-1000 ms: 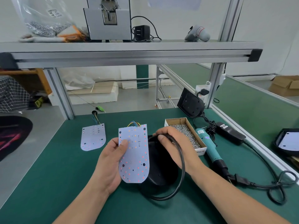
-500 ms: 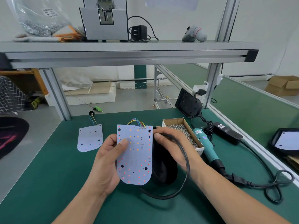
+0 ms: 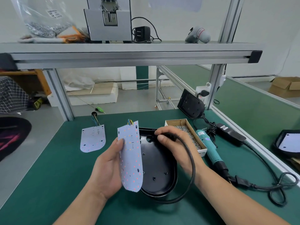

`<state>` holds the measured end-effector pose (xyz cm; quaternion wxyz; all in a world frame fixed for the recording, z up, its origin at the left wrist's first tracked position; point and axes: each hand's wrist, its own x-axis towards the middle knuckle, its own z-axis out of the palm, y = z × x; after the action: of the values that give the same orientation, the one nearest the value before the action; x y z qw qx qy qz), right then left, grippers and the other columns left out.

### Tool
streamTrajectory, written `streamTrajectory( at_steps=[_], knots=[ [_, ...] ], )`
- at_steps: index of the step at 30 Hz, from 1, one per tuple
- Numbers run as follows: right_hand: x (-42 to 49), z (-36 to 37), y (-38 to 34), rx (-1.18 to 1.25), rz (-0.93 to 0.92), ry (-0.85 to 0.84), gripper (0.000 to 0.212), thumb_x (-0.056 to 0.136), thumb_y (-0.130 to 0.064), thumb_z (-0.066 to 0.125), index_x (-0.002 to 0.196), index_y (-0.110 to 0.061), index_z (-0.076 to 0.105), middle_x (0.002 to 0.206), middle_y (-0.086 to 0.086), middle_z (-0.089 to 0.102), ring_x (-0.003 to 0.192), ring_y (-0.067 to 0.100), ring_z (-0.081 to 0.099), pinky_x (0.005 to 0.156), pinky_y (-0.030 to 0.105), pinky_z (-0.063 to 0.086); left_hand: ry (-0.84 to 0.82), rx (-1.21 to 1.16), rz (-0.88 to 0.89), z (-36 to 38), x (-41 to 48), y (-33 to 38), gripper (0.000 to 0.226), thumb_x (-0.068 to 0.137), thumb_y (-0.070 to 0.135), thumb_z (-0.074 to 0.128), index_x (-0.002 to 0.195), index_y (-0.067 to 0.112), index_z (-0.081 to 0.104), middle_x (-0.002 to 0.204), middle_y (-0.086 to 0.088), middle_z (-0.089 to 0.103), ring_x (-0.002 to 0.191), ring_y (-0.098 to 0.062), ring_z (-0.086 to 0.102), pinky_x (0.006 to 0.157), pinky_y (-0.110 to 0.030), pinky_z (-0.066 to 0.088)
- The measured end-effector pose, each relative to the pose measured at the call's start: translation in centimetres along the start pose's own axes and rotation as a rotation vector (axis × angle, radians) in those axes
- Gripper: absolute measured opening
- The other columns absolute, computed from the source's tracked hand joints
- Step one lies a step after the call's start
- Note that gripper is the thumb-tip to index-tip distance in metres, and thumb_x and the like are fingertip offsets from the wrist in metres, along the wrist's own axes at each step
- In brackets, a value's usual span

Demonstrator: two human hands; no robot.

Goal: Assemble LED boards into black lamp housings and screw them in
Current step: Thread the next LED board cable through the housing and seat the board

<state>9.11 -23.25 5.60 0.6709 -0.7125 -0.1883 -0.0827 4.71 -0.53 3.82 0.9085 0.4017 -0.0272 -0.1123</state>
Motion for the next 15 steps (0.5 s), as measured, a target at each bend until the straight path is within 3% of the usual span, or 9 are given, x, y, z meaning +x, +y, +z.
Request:
streamTrajectory(
  at_steps=[5, 11, 15],
  knots=[
    [0.1, -0.3, 0.4, 0.025, 0.042, -0.031, 0.031, 0.094, 0.010, 0.063, 0.103, -0.016, 0.077, 0.103, -0.002, 0.077, 0.101, 0.012, 0.071, 0.088, 0.023, 0.051, 0.011, 0.153, -0.018, 0.3, -0.1, 0.2, 0.036, 0.094, 0.038, 0.066, 0.127, 0.022, 0.073, 0.105, -0.002, 0.074, 0.086, -0.023, 0.073, 0.075, -0.043, 0.060],
    [0.1, -0.6, 0.9, 0.019, 0.074, -0.040, 0.050, 0.097, 0.001, 0.064, 0.134, -0.032, 0.064, 0.114, -0.003, 0.074, 0.108, 0.016, 0.071, 0.096, 0.036, 0.055, -0.014, 0.114, -0.117, 0.0, -0.3, 0.4, 0.031, 0.094, 0.029, 0.060, 0.113, 0.018, 0.081, 0.096, -0.007, 0.077, 0.077, -0.025, 0.075, 0.065, -0.036, 0.061],
    [0.1, -0.8, 1.1, 0.106, 0.112, -0.012, 0.050, 0.094, -0.005, 0.068, 0.133, -0.035, 0.066, 0.113, -0.002, 0.075, 0.107, 0.016, 0.073, 0.089, 0.026, 0.056, -0.118, 0.143, -0.165, -0.1, -0.4, 0.8, 0.052, 0.073, 0.029, 0.089, 0.122, 0.013, 0.078, 0.104, -0.012, 0.077, 0.083, -0.029, 0.076, 0.070, -0.041, 0.062]
  ],
)
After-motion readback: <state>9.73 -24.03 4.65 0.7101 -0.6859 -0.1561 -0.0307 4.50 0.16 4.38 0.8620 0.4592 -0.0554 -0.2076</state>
